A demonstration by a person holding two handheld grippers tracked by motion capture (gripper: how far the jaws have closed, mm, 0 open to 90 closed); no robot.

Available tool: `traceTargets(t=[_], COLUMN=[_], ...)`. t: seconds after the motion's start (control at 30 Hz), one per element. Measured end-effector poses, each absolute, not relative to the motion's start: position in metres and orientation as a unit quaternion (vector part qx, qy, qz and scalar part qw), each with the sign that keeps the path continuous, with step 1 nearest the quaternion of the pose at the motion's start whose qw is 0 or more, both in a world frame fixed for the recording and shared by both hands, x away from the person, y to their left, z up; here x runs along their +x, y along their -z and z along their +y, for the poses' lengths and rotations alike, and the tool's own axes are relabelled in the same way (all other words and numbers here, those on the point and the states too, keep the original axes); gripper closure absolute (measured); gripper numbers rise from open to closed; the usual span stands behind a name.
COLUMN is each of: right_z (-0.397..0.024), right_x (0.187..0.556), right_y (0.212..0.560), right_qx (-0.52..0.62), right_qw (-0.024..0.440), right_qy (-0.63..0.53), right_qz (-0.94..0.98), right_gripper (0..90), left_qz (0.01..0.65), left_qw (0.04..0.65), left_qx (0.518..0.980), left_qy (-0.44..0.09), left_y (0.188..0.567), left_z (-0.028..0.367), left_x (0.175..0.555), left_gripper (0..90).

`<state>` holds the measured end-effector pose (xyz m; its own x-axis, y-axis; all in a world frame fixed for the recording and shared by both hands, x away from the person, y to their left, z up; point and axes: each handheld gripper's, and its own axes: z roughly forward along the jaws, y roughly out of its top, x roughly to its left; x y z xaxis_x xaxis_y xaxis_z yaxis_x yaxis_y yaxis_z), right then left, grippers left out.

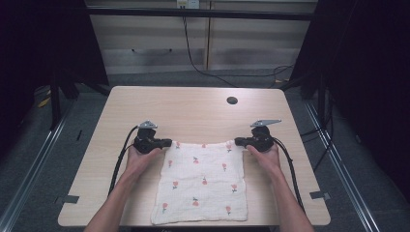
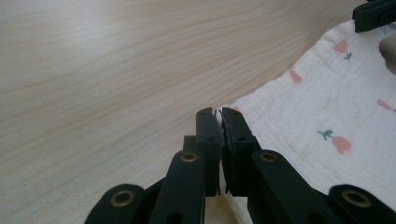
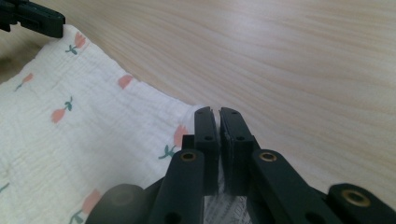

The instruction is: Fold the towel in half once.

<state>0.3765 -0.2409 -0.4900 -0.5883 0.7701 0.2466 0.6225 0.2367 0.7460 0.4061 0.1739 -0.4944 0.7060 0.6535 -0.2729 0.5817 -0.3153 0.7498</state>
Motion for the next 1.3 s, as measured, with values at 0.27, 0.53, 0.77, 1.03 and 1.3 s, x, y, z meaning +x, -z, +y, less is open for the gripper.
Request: traceTargets(t=[0.27,0.53,0.77,1.03,1.3], right_z=[-0.246,-0.247,-0.246,-0.245,-0.247], right_x=[0.373,0.372,0.370,0.371,0.377], right_y=[0.474,0.455,0.444,0.423,0.404], right_qx=[0.444,0.433,0.425,0.409,0.406], right_qw=[0.093,0.104,0.110,0.124,0.133], right_qy=[-0.450,-0.467,-0.471,-0.480,-0.475], right_qz=[0.769,0.764,0.765,0.766,0.769], right_gripper=[86.7,86.8,86.9,87.1,87.0], left_qz=[0.379,0.378,0.363,0.355,0.346], left_qw=[0.479,0.495,0.509,0.547,0.557], left_qx=[0.791,0.781,0.778,0.756,0.753], left_qy=[-0.043,-0.048,-0.060,-0.052,-0.057], left_y=[0.475,0.461,0.449,0.430,0.414], left_z=[0.183,0.189,0.188,0.194,0.194], left_x=[0.400,0.402,0.397,0.399,0.400], left_gripper=[86.5,86.5,86.5,86.4,86.4])
